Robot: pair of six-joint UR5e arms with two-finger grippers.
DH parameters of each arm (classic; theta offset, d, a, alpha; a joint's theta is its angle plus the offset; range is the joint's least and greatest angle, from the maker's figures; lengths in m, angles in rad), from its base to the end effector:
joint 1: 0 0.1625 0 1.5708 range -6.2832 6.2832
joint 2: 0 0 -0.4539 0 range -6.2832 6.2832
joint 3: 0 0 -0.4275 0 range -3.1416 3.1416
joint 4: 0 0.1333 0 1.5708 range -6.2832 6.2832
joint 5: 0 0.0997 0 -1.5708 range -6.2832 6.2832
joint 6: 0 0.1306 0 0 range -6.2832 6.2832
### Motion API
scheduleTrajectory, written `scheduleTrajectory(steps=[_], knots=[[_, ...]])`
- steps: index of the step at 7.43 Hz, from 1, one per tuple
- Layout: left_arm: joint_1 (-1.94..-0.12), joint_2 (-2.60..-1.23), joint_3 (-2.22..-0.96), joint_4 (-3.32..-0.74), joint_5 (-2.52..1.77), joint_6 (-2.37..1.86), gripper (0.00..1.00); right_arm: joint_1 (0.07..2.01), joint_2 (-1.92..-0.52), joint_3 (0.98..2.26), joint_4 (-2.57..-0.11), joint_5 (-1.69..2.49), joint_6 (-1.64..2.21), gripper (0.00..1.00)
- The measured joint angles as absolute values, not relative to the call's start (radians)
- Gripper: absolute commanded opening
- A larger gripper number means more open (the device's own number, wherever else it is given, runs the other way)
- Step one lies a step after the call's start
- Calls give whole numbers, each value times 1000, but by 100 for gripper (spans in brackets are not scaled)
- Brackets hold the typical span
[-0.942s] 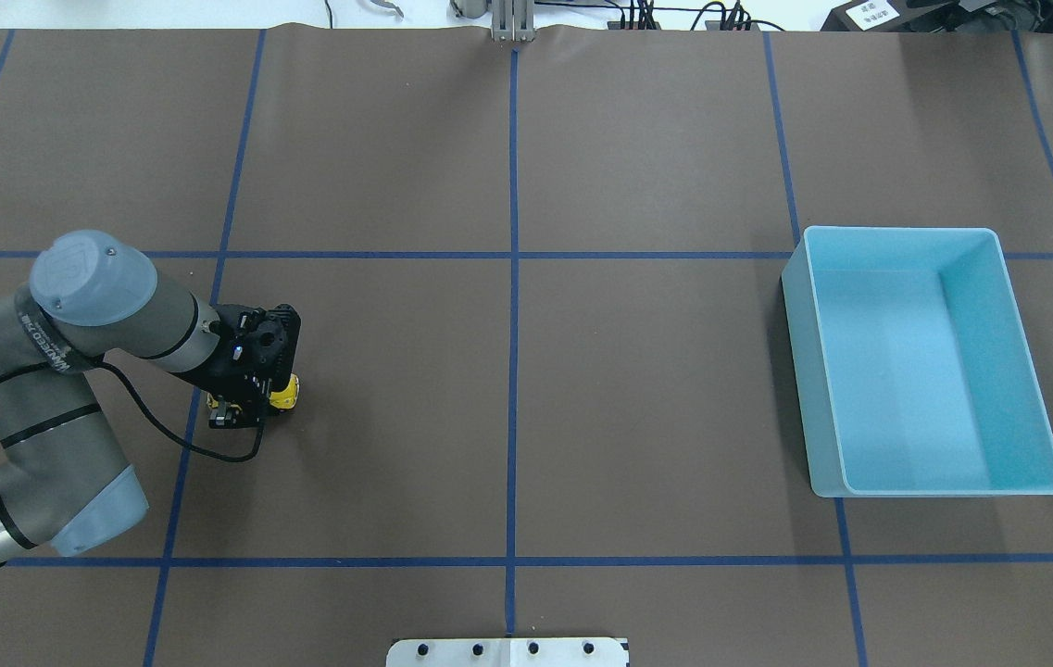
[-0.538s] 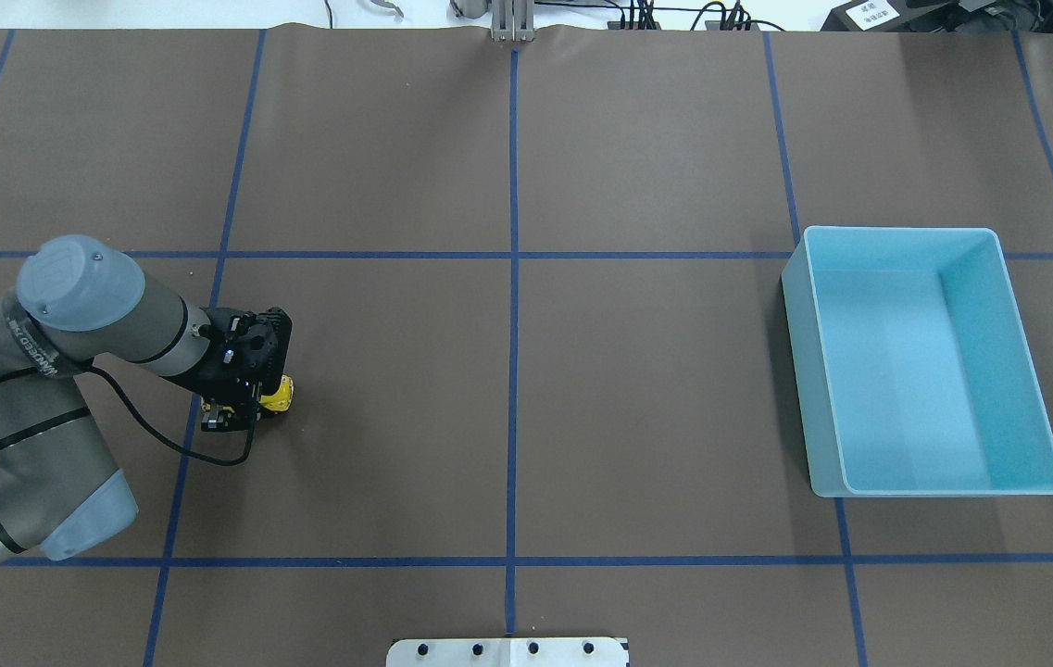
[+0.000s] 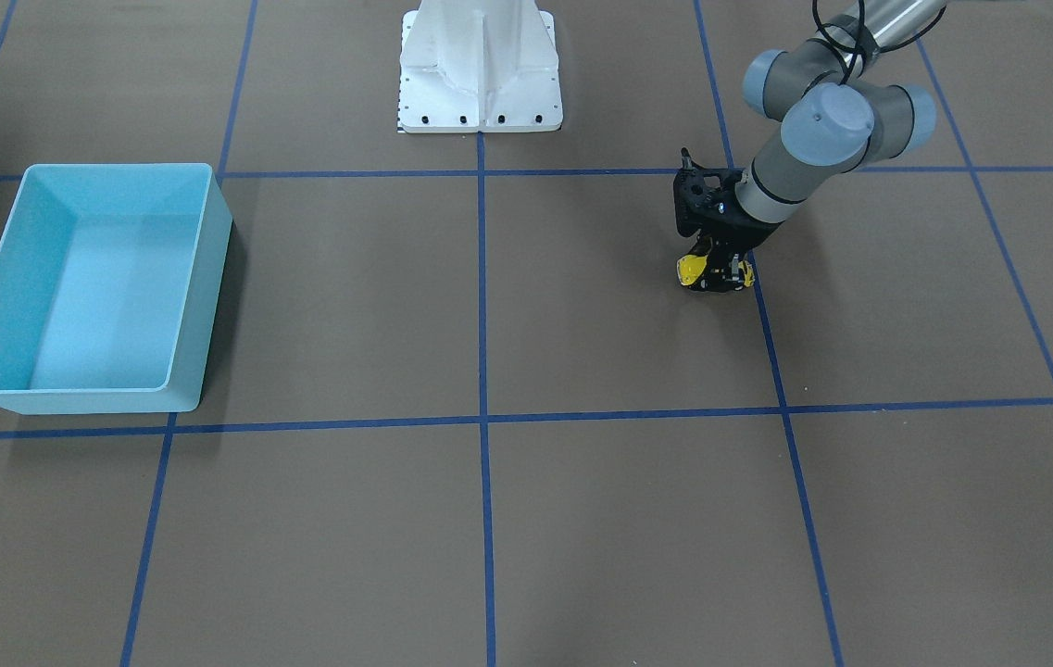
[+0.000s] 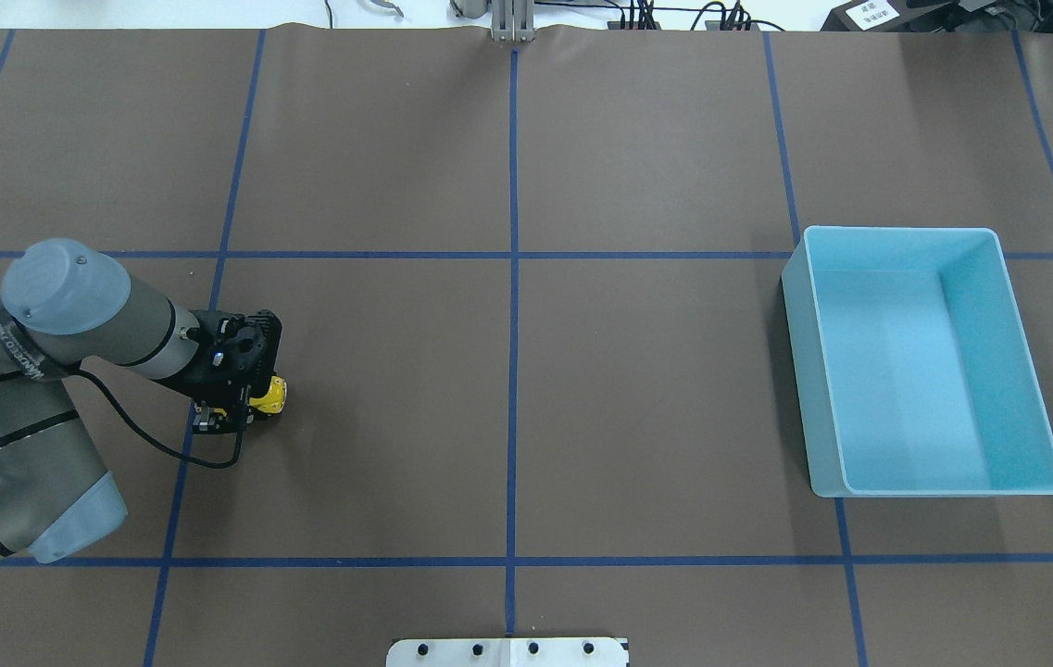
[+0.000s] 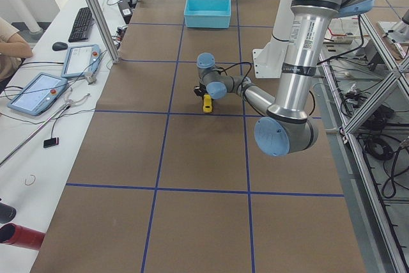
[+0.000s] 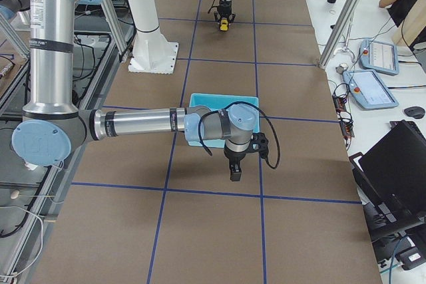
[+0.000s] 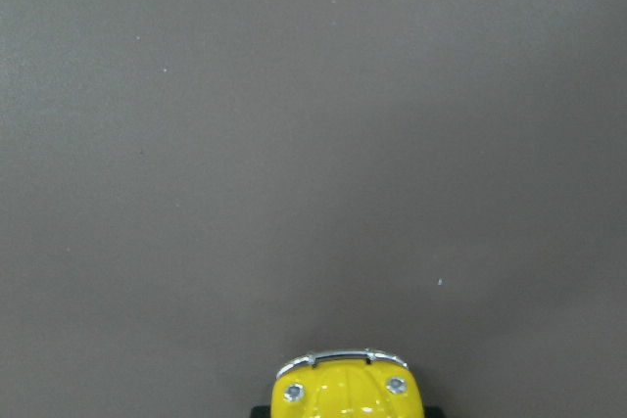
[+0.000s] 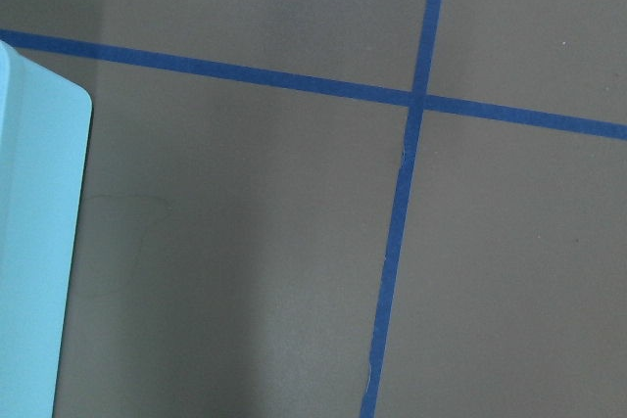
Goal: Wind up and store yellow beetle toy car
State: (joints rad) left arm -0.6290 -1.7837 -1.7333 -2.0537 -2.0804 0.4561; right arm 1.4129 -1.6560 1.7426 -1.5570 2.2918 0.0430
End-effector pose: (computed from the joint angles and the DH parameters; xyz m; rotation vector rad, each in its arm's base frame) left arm 0.4807 -0.4358 0.4485 0.7764 0.7383 1.4949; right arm -0.0315 -0.4975 0.6654 0.0233 -0.7270 -0.1460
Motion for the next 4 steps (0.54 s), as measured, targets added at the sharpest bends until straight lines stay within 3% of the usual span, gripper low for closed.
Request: scheduleTrajectory(steps=[4], knots=[[-630,-1756,-1736,-2082,-2089,457,36,1408,-1655,1743,-1557,2292,43,100]])
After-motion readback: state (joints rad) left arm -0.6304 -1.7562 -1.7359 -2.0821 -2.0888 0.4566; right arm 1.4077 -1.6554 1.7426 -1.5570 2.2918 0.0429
